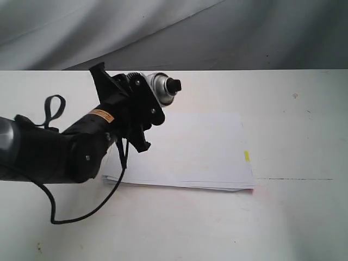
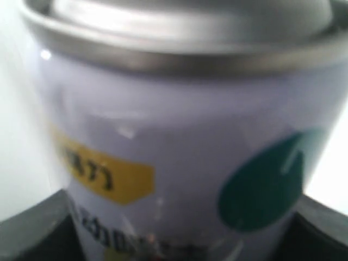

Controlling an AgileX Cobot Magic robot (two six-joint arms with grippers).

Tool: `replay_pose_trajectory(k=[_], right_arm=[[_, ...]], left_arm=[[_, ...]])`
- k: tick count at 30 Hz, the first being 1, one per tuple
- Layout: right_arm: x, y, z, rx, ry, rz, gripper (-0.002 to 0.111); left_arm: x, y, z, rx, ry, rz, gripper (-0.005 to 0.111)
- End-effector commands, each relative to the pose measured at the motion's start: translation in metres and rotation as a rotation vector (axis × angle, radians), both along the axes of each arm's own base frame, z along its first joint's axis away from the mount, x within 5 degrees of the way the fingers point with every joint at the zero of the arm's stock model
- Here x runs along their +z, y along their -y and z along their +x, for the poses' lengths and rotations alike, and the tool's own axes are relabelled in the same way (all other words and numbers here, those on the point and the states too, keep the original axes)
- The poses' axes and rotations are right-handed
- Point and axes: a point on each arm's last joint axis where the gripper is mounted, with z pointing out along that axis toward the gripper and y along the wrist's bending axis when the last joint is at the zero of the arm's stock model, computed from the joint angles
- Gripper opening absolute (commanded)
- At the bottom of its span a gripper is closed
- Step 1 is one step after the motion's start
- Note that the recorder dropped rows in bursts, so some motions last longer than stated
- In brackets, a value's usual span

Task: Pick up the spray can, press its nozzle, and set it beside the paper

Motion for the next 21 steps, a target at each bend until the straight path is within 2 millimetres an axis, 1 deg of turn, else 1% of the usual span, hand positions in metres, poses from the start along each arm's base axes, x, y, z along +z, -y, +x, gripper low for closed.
replay_pose_trajectory(k=[1,3,5,8,10,13,21], right_arm=[[-0.001,0.0,0.0,0.001,0.001,-0.009,0.0],[-0.001,0.0,0.0,0.001,0.001,-0.009,0.0],[-0.001,0.0,0.0,0.001,0.001,-0.009,0.0],[-0.001,0.0,0.0,0.001,0.001,-0.009,0.0],[-0.001,0.0,0.0,0.001,0.001,-0.009,0.0],[-0.001,0.0,0.0,0.001,0.001,-0.009,0.0],[-0.001,0.0,0.0,0.001,0.001,-0.009,0.0]], left_arm=[[-0.007,0.0,0.005,0.066,0.118,0.049,0.0],[-0.014,-0.001,0.006,0.084,0.127,0.072,0.0],[-0.02,-0.003,0.009,0.135,0.09,0.057,0.0],[-0.02,-0.005,0.017,0.252,0.048,0.012,0.0],[-0.018,-0.005,0.02,0.287,0.039,0.023,0.0],[-0.015,-0.003,0.024,0.288,0.04,0.037,0.0],[-0.015,-0.003,0.024,0.286,0.041,0.039,0.0]])
